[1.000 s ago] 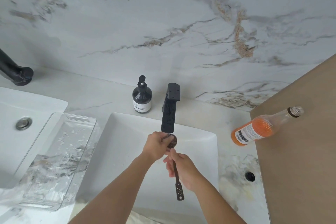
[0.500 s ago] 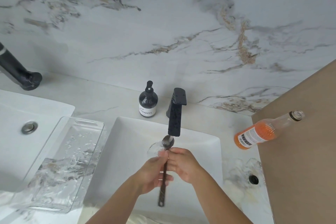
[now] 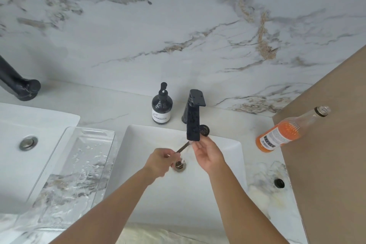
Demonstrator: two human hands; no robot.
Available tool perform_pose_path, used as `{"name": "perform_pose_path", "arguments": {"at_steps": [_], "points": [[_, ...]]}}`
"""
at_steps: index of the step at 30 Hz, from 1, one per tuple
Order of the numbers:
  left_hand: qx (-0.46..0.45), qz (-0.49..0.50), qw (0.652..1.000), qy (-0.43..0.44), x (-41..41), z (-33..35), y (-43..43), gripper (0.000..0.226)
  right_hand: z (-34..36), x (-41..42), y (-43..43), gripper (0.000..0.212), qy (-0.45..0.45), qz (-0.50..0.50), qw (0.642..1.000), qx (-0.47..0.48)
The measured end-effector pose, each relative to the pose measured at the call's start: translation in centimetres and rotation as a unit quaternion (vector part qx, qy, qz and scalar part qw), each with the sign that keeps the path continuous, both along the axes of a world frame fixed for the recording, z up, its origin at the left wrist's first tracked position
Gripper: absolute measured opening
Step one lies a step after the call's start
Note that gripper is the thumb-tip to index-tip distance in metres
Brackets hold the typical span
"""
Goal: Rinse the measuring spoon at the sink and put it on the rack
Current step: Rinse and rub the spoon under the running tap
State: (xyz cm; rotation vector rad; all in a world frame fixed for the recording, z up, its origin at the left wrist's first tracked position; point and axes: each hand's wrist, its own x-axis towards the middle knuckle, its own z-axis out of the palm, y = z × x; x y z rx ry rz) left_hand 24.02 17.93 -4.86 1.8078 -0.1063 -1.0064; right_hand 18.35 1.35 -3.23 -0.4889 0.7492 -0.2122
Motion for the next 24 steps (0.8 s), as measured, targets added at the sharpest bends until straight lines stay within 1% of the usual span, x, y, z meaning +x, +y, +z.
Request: {"name": "perform_pose_path", "arguments": {"at_steps": [2, 4, 6, 8, 10, 11, 13, 15, 17, 20, 22, 24], "points": [[0.009, -0.01, 0.999, -0.032, 0.9, 0.3, -0.5, 0.018, -0.6, -1.1, 0.6, 0.022, -0.004, 0.02, 1.0, 0.008], [0.013, -0.034, 0.998, -0.043, 1.9, 0.8, -1.1, 0.016, -0.6, -2.0, 0.6, 0.025, -0.004, 0.035, 0.999, 0.003], [0.017, -0.071, 0.997, -0.03, 2.5, 1.4, -1.5, 0.016, -0.3, -2.8, -0.4, 0.025, -0.001, 0.017, 1.0, -0.005], [-0.006, -0.106, 0.994, 0.0, 2.6, 2.0, -2.0, 0.015, 0.0, -3.3, -1.5, 0.022, -0.001, -0.013, 1.0, -0.006], [-0.031, -0.119, 0.992, 0.024, 2.4, 2.5, -2.5, 0.019, 0.2, -3.5, -1.3, 0.018, -0.006, -0.019, 1.0, -0.01], [-0.036, -0.119, 0.992, 0.029, 2.3, 2.7, -2.7, 0.021, 0.3, -3.4, -0.7, 0.018, -0.008, -0.001, 1.0, -0.025], [-0.027, -0.118, 0.993, 0.004, 2.0, 2.7, -2.7, 0.023, 0.1, -3.1, 1.4, 0.016, -0.005, 0.064, 0.995, -0.073], [-0.021, -0.116, 0.993, -0.012, 1.9, 2.2, -1.8, 0.024, -0.1, -2.9, 3.0, 0.016, 0.024, 0.08, 0.993, -0.086], [-0.049, -0.089, 0.994, 0.025, 1.8, 1.3, -0.3, 0.02, 0.0, -2.8, 3.2, 0.017, 0.052, 0.048, 0.995, -0.073], [-0.057, -0.047, 0.994, 0.083, 1.8, -0.4, 2.2, 0.018, 0.0, -2.9, 2.5, 0.027, 0.037, -0.01, 0.998, -0.055], [-0.051, -0.041, 0.989, 0.13, 1.7, -1.6, 3.2, 0.017, 0.2, -3.1, 2.3, 0.026, 0.043, -0.01, 0.997, -0.056], [-0.05, -0.03, 0.986, 0.157, 1.5, -2.6, 3.3, 0.017, 0.2, -3.4, 2.3, 0.021, 0.05, -0.002, 0.997, -0.06]]}}
